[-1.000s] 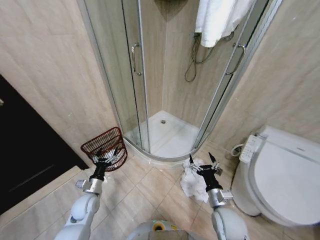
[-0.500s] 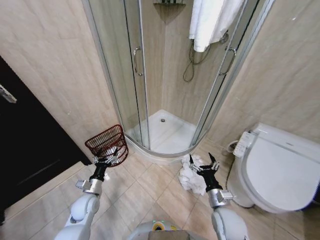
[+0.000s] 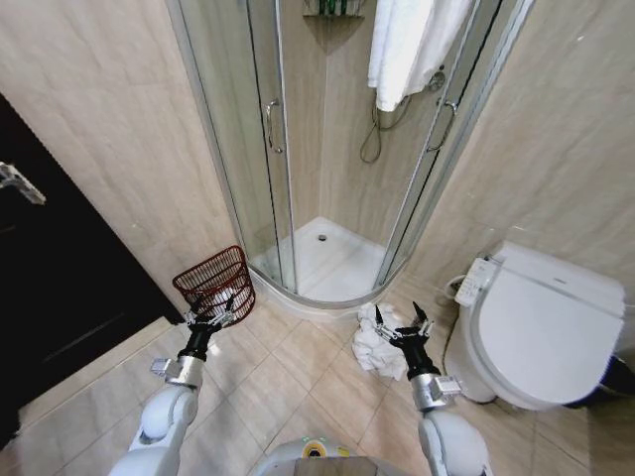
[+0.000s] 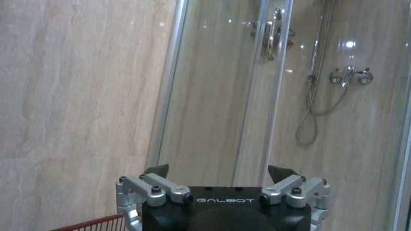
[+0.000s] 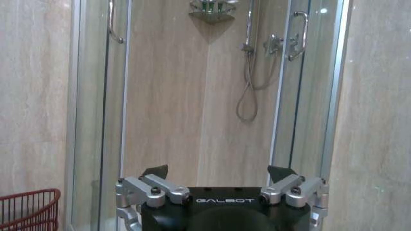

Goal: Discard the used towel into the hamper.

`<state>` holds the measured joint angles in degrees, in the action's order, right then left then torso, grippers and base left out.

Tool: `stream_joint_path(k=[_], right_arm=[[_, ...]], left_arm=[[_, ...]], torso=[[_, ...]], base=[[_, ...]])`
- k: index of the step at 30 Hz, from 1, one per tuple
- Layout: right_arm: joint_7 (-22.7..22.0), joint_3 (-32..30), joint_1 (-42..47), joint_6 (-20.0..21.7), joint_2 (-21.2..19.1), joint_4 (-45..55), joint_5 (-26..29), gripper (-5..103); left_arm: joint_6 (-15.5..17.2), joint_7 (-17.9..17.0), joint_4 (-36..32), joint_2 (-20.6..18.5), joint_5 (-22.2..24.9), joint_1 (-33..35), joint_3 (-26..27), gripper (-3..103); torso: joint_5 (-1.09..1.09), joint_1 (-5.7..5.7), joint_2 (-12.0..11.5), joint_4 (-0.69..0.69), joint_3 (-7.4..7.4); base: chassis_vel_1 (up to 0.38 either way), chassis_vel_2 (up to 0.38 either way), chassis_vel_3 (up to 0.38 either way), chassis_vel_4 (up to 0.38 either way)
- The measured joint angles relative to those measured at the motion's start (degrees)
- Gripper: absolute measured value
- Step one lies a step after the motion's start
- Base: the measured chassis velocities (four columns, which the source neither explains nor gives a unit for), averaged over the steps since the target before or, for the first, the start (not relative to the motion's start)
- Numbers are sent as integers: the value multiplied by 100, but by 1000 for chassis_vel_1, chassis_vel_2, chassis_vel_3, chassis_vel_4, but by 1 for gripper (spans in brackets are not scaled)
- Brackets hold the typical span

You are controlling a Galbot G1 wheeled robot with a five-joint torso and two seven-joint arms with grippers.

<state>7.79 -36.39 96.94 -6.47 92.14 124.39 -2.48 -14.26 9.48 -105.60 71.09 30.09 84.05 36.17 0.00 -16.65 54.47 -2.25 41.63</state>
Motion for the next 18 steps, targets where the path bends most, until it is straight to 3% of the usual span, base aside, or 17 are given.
stream_joint_path(k=[18], right_arm=[[124, -20, -6, 37, 0, -1, -54, 100]], left_arm=[[-11, 3, -24, -6, -16, 0, 2, 100]], torso=[[0, -240, 527, 0, 282]], base=[[0, 0, 0, 0]])
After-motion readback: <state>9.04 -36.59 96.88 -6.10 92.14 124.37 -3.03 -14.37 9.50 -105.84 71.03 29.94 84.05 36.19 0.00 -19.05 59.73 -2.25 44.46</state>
